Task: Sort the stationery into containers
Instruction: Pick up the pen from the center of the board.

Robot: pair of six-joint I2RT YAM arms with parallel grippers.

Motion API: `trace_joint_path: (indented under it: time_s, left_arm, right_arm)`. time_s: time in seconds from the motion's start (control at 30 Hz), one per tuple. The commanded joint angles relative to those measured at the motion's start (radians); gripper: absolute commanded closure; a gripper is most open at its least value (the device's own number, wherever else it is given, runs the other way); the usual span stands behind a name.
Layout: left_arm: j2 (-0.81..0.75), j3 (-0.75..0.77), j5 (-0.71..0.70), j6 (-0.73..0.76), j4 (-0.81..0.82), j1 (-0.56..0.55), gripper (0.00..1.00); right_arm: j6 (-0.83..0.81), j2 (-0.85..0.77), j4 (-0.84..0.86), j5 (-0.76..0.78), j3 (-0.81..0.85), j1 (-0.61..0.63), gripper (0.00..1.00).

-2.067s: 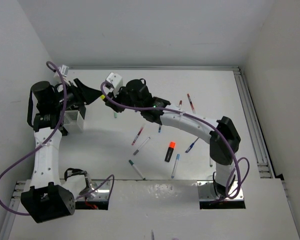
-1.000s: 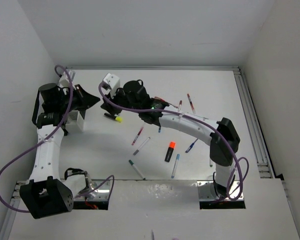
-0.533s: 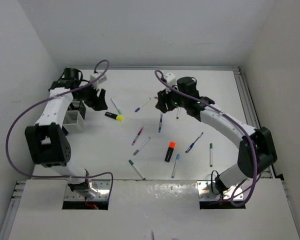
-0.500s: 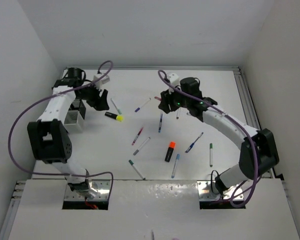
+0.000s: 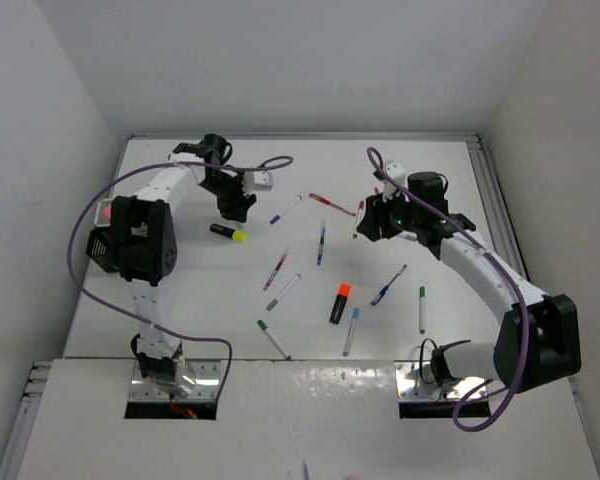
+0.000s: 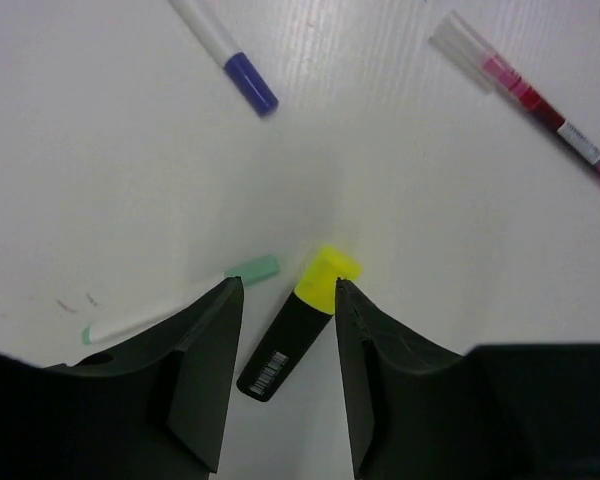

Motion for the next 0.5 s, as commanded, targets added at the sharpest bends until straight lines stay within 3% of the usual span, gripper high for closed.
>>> trace_joint_path:
  time_s: [0.0,0.3,0.47]
  left_arm:
    - [0.03,0.031,-0.085,0.15,-0.071,-0.04,0.52]
    - [0.091,0.029,-0.224,0.202,-0.086,-0.082,0.41]
    - [0.131,0.046,-0.292,0.242,-0.114,-0.094,0.4]
  right_arm:
    - [0.01,-0.028,0.003,-0.041,-0.012,-0.02,0.53]
    - [0.017,-0.019,-0.003,-0.063,-0.021,-0.035,0.55]
    - [0.022,-0.014,-0.006,-0.07,-0.022,-0.044,0.56]
